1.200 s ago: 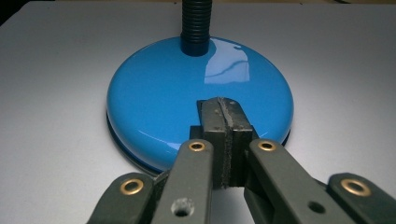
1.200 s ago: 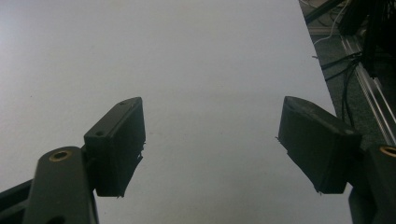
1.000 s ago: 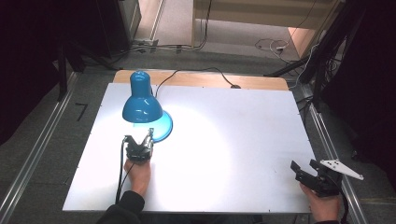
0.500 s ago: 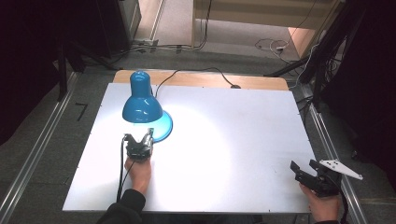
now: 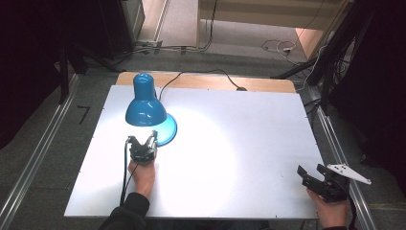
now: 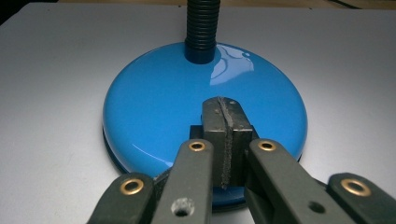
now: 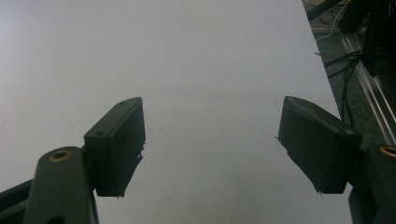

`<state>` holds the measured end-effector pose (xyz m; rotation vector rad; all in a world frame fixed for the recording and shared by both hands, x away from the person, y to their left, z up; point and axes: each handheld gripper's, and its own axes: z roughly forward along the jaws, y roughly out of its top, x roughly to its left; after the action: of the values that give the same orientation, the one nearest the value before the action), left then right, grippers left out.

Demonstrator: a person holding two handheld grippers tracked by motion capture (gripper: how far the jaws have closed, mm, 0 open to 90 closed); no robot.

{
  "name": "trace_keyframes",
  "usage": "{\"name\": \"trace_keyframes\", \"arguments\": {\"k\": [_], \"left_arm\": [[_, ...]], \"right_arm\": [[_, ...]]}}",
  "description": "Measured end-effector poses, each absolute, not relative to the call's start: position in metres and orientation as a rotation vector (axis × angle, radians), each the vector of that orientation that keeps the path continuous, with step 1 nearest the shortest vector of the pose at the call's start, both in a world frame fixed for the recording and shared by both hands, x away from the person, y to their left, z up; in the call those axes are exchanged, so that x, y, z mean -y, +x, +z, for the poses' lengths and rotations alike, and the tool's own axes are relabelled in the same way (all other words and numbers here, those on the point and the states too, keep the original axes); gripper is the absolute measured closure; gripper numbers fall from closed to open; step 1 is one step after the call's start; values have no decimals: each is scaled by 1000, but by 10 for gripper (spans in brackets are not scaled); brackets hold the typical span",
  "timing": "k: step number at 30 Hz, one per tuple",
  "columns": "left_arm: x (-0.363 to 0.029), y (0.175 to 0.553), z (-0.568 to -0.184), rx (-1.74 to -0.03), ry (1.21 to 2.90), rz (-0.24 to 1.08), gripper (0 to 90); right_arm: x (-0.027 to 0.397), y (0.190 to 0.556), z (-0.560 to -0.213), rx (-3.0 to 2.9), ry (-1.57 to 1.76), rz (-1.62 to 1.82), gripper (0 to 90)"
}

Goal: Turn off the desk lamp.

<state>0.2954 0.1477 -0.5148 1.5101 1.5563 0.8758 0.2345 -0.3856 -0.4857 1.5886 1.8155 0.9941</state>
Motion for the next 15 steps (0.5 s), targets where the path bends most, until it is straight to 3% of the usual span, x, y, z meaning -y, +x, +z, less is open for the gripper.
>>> {"name": "trace_keyframes", "arguments": {"k": [15], "left_arm": [[-150, 299, -515, -1556, 1495, 859, 900]], "right_arm": [[384, 235, -486, -1822, 1583, 994, 213]]}}
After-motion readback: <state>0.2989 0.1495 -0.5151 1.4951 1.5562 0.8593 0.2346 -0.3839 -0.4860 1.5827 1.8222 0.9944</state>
